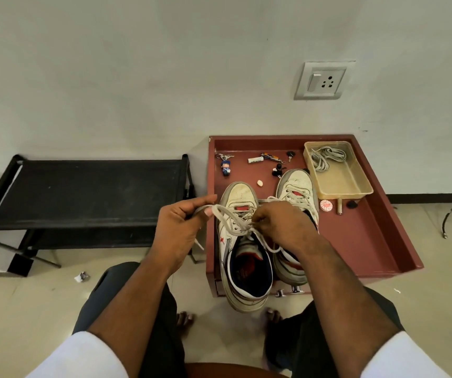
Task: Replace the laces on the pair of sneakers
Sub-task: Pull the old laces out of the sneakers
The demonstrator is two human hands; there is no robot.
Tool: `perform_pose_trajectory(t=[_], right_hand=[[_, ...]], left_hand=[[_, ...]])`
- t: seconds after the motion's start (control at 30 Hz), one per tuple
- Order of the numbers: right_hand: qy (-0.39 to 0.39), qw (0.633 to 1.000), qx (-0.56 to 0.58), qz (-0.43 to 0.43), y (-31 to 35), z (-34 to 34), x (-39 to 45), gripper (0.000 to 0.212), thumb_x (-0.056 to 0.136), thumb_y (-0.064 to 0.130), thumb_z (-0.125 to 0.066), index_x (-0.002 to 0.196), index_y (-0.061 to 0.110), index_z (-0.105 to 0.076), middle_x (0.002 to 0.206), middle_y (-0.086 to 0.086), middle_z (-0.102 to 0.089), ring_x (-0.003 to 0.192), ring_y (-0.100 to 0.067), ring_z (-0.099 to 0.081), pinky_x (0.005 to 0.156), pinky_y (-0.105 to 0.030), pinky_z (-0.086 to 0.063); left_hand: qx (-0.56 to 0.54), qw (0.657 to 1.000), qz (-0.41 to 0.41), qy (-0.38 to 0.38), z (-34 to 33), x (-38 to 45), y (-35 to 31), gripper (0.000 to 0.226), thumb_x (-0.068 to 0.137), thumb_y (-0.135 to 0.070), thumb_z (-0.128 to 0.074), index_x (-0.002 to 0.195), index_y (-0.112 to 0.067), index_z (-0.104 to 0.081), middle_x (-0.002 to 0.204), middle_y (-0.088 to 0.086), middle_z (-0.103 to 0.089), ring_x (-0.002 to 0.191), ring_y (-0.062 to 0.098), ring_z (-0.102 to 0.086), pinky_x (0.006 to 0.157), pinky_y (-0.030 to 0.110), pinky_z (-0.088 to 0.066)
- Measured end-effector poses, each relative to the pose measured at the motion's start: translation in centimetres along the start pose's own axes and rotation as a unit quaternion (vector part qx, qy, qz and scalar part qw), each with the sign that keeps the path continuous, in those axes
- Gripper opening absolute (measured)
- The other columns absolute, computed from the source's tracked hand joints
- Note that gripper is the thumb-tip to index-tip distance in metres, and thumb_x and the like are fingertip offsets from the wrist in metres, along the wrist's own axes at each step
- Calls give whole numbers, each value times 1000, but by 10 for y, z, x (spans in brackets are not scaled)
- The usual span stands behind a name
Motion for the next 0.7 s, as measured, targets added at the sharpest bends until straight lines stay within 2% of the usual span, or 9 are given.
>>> perform_pose_trajectory(t=[0.13,0.23,0.3,0.4,0.47,0.53,0.6,0.67,0.7], right_hand=[[-112,994,-2,-9,-7,31,-17,19,92,27,-63,109,25,-72,123,10,-57,111,-15,-55,87,-30,-49],[-210,972,84,-61,-30,55,-38,17,92,21,-64,107,16,-72,119,5,-60,108,-15,-56,88,-24,-42],[-292,925,205,-128,-59,69,-62,15,93,18,-63,105,14,-69,110,3,-64,98,-15,-61,85,-25,-46],[-409,813,347,-228,-103,75,-102,15,93,17,-63,107,15,-68,102,-1,-69,90,-15,-65,75,-27,-53],[-469,731,410,-278,-127,69,-124,15,92,19,-64,106,16,-68,100,-2,-69,93,-21,-67,79,-39,-58],[-497,693,426,-302,-139,64,-135,16,92,19,-64,107,18,-68,103,-3,-69,94,-23,-67,82,-45,-59],[-489,715,407,-292,-139,64,-131,26,92,17,-64,117,22,-66,118,-2,-62,96,-15,-64,78,-33,-58],[-433,802,318,-261,-120,66,-113,49,90,13,-65,136,27,-53,140,-2,-44,111,-16,-55,83,-25,-53],[-392,860,230,-231,-101,67,-100,60,89,13,-66,142,30,-45,147,-2,-35,123,-21,-47,93,-32,-51]], left_hand=[[5,997,-1,-81,16,2,2,23,91,-1,-62,106,-15,-73,92,-5,-76,85,4,-71,70,14,-55],[-16,982,-11,-185,44,0,2,22,94,-5,-60,105,-18,-72,91,-10,-72,72,-2,-64,62,12,-52],[-51,961,-19,-271,73,-2,9,20,94,-7,-60,105,-19,-72,96,-4,-70,71,3,-60,62,16,-51],[-112,897,-21,-427,120,-15,24,19,94,-7,-61,98,-23,-70,108,8,-69,84,14,-65,72,25,-57],[-128,844,-24,-521,145,-29,29,19,92,-6,-60,96,-23,-68,103,6,-68,94,17,-68,81,27,-58],[-135,810,-27,-570,155,-39,30,18,92,-5,-58,99,-20,-64,101,-1,-64,98,14,-65,88,25,-55],[-88,811,-13,-578,150,-42,27,21,94,-10,-56,112,-19,-60,115,0,-58,108,12,-57,96,29,-51],[111,836,-4,-537,129,-38,7,39,92,-18,-60,130,-22,-53,136,0,-51,126,17,-46,106,37,-42],[220,859,-40,-461,105,-27,-7,45,90,-21,-62,133,-26,-52,142,-1,-47,133,18,-40,110,41,-36]])
Point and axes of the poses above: each hand's wrist, its own x-axis towards the middle knuckle, its own z-axis out of the back of the hand, y = z × x, the point moved 10 cm from there along x, towards the middle knuckle
